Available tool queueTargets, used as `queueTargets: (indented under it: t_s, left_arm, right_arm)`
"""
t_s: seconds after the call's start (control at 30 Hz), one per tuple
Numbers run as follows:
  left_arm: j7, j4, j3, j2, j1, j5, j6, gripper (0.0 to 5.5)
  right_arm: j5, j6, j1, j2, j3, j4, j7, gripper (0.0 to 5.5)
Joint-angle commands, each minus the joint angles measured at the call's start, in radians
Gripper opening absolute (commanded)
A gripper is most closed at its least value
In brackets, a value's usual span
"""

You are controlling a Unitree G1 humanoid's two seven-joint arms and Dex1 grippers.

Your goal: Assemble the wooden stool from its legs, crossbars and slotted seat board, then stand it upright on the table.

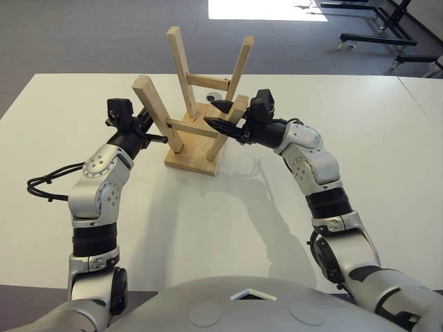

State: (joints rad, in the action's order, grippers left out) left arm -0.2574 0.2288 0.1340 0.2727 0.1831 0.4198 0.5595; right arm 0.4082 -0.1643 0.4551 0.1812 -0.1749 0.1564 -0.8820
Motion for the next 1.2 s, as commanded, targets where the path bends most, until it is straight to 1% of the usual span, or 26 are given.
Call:
queueTargets:
  t_s: [0.03, 0.07, 0.1, 0.23, 0.27, 0.43, 0.47, 0.53, 0.7, 0.83, 0.9, 0.97, 1.0, 1.07, 1.1, 1.13, 1.2]
  left_arm:
    - [-0.029, -0.008, -0.042, -0.02, -0.025, -0.003, -0.002, 0.0]
    - [-0.029, -0.01, -0.044, -0.022, -0.029, -0.005, -0.005, 0.0]
    - [-0.029, -0.012, -0.046, -0.023, -0.036, -0.008, -0.008, 0.0]
    - [-0.03, -0.016, -0.043, -0.023, -0.051, -0.01, -0.01, 0.0]
    - [-0.029, -0.019, -0.038, -0.024, -0.055, -0.01, -0.009, 0.0]
    - [-0.02, -0.012, 0.012, -0.023, -0.084, 0.016, 0.002, 0.0]
    - [-0.02, -0.008, 0.023, -0.019, -0.092, 0.021, 0.004, 0.0]
    - [-0.023, -0.002, 0.042, -0.008, -0.11, 0.026, 0.009, 0.0]
    - [-0.02, 0.046, 0.109, 0.021, -0.198, 0.049, 0.043, 0.0]
    - [-0.066, 0.147, 0.206, 0.075, -0.363, 0.128, 0.123, 0.0]
    - [-0.146, 0.249, 0.216, 0.131, -0.466, 0.201, 0.187, 0.0]
    - [-0.226, 0.396, 0.213, 0.201, -0.547, 0.307, 0.264, 0.0]
    - [-0.217, 0.471, 0.212, 0.221, -0.533, 0.362, 0.304, 0.0]
    - [-0.16, 0.534, 0.197, 0.231, -0.442, 0.409, 0.351, 0.0]
    - [-0.112, 0.537, 0.182, 0.219, -0.377, 0.43, 0.376, 0.2]
    - [-0.059, 0.533, 0.153, 0.202, -0.306, 0.443, 0.41, 0.25]
    - [0.04, 0.536, 0.088, 0.179, -0.208, 0.435, 0.472, 0.54]
  right_arm:
    - [0.006, -0.036, -0.016, -0.024, -0.006, 0.004, 0.0, 2.97]
    - [0.007, -0.031, -0.018, -0.024, -0.004, 0.0, -0.001, 3.19]
    - [0.009, -0.033, -0.02, -0.026, -0.001, 0.0, -0.003, 3.24]
    - [-0.005, -0.015, -0.027, -0.032, 0.016, 0.005, 0.016, 3.88]
    - [-0.005, -0.011, -0.031, -0.029, 0.02, 0.007, 0.013, 4.12]
    - [0.009, -0.003, -0.055, -0.006, 0.046, 0.03, -0.028, 4.88]
    - [0.018, -0.008, -0.065, 0.004, 0.051, 0.031, -0.045, 5.12]
    - [0.02, -0.007, -0.083, 0.021, 0.062, 0.035, -0.065, 5.36]
    - [0.024, 0.002, -0.134, 0.065, 0.098, 0.052, -0.106, 5.36]
    - [0.027, 0.028, -0.229, 0.173, 0.19, 0.091, -0.146, 5.36]
    - [0.001, 0.042, -0.266, 0.235, 0.254, 0.144, -0.106, 5.36]
    - [-0.05, 0.062, -0.253, 0.297, 0.313, 0.237, -0.012, 5.36]
    - [-0.064, 0.07, -0.22, 0.319, 0.343, 0.289, 0.036, 5.36]
    - [-0.071, 0.094, -0.161, 0.333, 0.378, 0.352, 0.087, 5.36]
    - [-0.09, 0.122, -0.123, 0.323, 0.377, 0.384, 0.12, 5.4]
    - [-0.133, 0.138, -0.068, 0.308, 0.355, 0.445, 0.178, 5.4]
    - [-0.224, 0.176, 0.026, 0.28, 0.306, 0.571, 0.275, 5.4]
